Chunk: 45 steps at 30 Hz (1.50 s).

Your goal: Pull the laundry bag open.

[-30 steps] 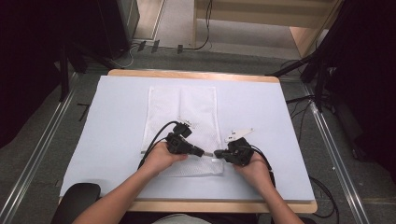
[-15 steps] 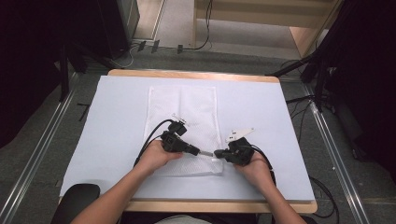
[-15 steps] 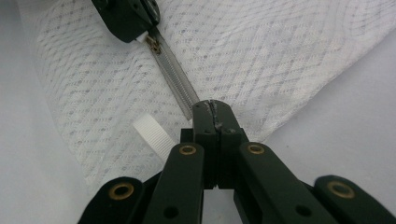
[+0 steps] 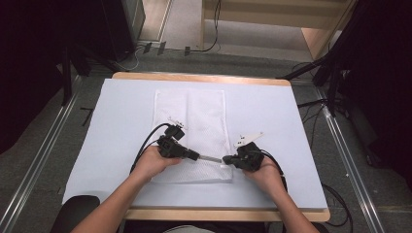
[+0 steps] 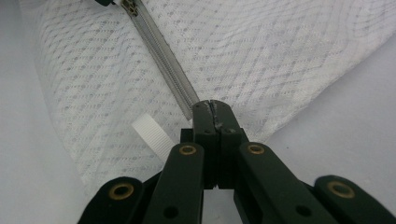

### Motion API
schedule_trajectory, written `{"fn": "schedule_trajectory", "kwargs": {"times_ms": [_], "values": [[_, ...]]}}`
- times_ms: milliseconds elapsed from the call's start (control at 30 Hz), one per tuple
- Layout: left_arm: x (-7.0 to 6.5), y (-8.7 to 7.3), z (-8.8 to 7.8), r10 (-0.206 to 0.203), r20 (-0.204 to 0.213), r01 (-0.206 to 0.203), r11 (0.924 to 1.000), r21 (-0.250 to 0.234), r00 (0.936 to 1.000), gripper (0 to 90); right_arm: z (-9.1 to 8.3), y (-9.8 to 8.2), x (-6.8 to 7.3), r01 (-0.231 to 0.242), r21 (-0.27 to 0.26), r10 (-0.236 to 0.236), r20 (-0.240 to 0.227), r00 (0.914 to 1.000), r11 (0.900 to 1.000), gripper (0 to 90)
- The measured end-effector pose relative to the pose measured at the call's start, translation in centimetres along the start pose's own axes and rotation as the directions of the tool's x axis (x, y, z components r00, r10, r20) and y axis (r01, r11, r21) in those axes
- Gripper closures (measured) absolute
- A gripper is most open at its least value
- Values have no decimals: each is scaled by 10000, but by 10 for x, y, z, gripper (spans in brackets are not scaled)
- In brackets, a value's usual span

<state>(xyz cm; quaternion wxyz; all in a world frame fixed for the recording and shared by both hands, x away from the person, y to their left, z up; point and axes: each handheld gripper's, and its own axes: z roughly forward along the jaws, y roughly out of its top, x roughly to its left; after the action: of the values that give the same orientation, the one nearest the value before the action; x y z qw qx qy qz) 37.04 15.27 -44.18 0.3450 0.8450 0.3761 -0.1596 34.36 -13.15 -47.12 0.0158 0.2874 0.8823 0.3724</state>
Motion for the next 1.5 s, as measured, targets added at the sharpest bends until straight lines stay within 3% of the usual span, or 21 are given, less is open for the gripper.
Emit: {"fn": "schedule_trajectory", "kwargs": {"times_ms": [300,633,800,1133,1333,1500], "values": [[6,-6,-15,-150,93,150,9999,-83,9998,880,0,0,-2,-28,-20,28,-126,9999,10000,900],[7,-11,-25,-174,-70,173,9998,-116,9998,880,0,-1,-3,-64,-19,64,-193,9998,10000,900],[12,-16,-32,-379,-12,379,9992,-146,9993,880,0,0,-4,-107,-17,106,-272,9996,9999,900],[14,-22,-34,-563,48,563,9984,-35,9984,880,0,1,-5,2,57,0,-375,9993,10000,900],[14,-24,-38,-458,-264,458,9990,5,9986,880,0,2,-5,48,112,-44,-348,9994,9999,900],[19,-28,-46,-633,-339,631,9980,-63,9974,880,1,2,-6,-21,98,25,-440,9990,9999,900]]}}
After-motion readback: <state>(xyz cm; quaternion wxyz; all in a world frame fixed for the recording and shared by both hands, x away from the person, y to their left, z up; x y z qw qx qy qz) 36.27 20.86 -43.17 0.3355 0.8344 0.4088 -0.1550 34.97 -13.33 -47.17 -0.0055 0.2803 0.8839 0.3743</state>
